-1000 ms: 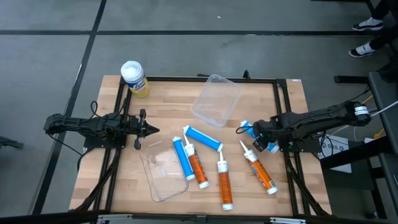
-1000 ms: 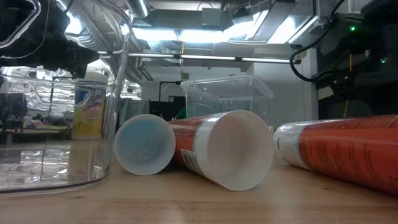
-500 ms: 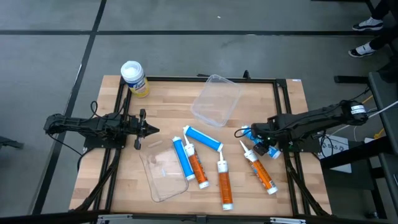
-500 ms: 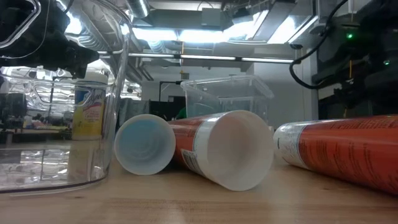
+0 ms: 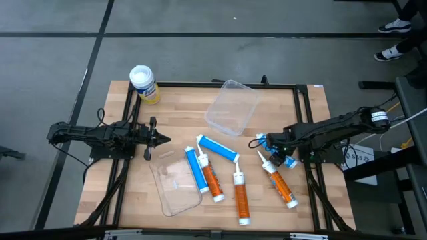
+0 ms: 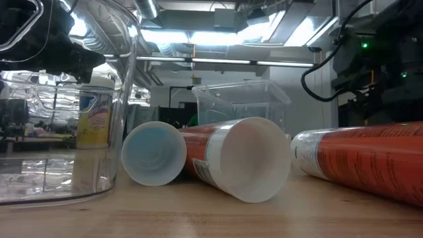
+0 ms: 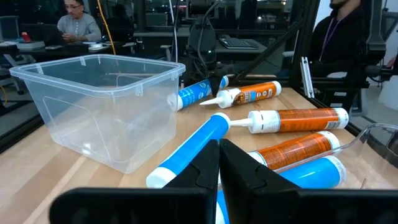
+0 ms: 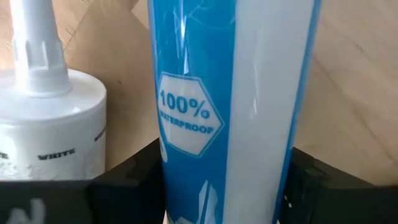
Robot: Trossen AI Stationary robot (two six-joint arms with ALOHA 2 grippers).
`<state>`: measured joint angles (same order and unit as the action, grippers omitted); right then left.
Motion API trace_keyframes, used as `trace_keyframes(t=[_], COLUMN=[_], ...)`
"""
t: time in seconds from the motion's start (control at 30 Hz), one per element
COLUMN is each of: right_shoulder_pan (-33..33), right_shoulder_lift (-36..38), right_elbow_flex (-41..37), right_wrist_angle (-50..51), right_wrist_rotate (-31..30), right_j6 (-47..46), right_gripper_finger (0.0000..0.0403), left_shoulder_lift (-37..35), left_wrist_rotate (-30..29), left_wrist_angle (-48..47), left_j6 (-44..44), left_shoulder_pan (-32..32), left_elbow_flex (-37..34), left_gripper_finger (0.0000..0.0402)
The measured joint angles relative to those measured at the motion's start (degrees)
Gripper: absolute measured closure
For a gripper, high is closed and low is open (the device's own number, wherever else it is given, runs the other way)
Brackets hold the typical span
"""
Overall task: Pick & place silicon tubes, Sealant and Lysol wipes
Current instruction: Put the top right blue sealant into the white bin
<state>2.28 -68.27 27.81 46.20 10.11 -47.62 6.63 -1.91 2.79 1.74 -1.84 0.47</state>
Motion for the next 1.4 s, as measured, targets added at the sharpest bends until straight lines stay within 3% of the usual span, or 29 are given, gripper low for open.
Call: trace_keyframes(t=[0.33, 0.63, 1.07, 1.4], right_shoulder_pan=[1.31, 1.29, 1.20, 1.20], right_shoulder_lift=[4.48, 14.02, 24.66, 26.86], right_elbow_flex=[-0.07, -0.04, 0.00, 0.01], right_wrist_angle=[-0.43, 0.02, -4.87, -12.45], right_wrist_rotate=[-6.05, -16.72, -39.90, -54.43], right_j6=[-2.06, -4.72, -2.34, 6.64], right_gripper_finger=[0.0189, 0.0189, 0.0189, 0.0189], left_shoulder_lift=[0.00, 0.00, 0.01, 0.00], left_wrist_rotate=[0.00, 0.00, 0.00, 0.00], left_wrist_angle=[-0.01, 0.00, -0.01, -0.01], left_j6=[0.01, 0.00, 0.00, 0.00], left_shoulder_pan=[0.02, 0.00, 0.01, 0.01], left_elbow_flex=[0.00, 0.00, 0.00, 0.01], left_gripper_finger=[0.0393, 0.0393, 0.0393, 0.0391])
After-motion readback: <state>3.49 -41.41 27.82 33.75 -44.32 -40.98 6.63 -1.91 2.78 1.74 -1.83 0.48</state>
